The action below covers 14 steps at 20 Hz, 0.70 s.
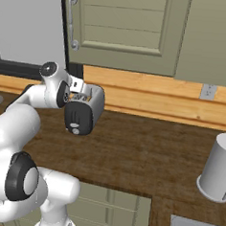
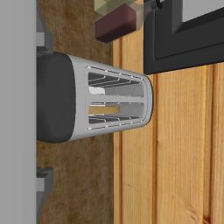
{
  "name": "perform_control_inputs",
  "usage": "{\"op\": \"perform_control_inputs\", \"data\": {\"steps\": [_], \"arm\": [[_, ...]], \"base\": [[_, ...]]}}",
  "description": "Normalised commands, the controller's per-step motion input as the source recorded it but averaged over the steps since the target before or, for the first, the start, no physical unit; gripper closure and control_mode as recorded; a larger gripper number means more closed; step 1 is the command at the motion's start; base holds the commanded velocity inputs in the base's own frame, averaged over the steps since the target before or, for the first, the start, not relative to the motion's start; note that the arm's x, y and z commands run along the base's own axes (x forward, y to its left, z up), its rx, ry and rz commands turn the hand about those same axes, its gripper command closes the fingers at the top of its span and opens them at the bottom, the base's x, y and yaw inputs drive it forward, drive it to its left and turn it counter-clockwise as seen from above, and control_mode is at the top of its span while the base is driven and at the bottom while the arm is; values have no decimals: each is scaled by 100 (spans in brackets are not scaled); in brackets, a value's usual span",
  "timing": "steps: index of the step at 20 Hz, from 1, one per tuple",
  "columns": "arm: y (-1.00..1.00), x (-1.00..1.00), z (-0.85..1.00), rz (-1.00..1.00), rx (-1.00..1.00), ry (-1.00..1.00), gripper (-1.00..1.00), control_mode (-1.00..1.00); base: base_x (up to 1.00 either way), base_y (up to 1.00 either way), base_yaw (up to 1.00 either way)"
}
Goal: Start the toaster. Once the lever pops up, take the bread to the plate on the dining counter.
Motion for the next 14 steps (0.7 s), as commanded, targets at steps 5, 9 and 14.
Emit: {"op": "perform_control_inputs", "data": {"steps": [5, 9, 14], "arm": [[0, 0, 0, 0, 0, 0, -100, -100], [0, 0, 0, 0, 0, 0, -100, -100], [0, 0, 0, 0, 0, 0, -100, -100]], "base": [[0, 0, 0], [0, 0, 0], [0, 0, 0]]}}
